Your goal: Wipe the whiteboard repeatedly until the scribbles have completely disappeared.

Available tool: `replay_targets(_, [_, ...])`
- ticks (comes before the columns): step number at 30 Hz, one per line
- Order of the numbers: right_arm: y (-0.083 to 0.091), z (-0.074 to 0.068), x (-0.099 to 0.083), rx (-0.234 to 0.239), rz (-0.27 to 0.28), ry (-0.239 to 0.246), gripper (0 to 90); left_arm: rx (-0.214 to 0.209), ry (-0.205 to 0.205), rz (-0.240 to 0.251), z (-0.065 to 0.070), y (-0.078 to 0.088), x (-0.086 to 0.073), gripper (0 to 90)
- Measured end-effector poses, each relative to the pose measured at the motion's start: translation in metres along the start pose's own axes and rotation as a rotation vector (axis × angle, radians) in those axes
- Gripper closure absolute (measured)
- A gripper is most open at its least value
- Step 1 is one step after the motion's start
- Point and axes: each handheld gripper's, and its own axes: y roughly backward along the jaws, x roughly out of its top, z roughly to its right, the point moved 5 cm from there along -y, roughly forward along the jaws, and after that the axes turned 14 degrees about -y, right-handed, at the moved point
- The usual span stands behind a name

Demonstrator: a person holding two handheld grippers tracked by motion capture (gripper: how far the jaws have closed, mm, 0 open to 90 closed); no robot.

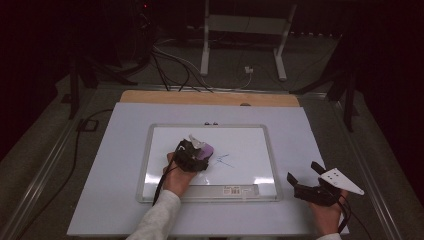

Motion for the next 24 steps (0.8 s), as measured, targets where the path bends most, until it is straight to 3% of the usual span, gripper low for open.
replay_targets(7, [-0.001, -0.001, 0.000, 0.001, -0.003, 0.002, 0.6, 0.059, 0.056, -0.026, -0.024, -0.005, -0.002, 41.8])
replay_targets(13, [-0.001, -0.001, -0.001, 0.001, -0.006, 0.001, 0.6, 0.078, 0.091, -0.032, -0.034, -0.012, 0.003, 41.8])
replay_targets(18, [-0.001, -0.001, -0.001, 0.002, -0.006, 0.003, 0.6, 0.080, 0.092, -0.031, -0.034, -0.014, 0.006, 41.8])
replay_targets(20, [-0.002, -0.001, -0.001, 0.002, -0.007, 0.004, 0.6, 0.063, 0.093, -0.026, -0.032, -0.015, 0.007, 41.8])
replay_targets(24, [-0.003, -0.002, -0.001, 0.004, -0.010, 0.008, 0.6, 0.036, 0.055, -0.021, -0.020, -0.015, 0.011, 41.8])
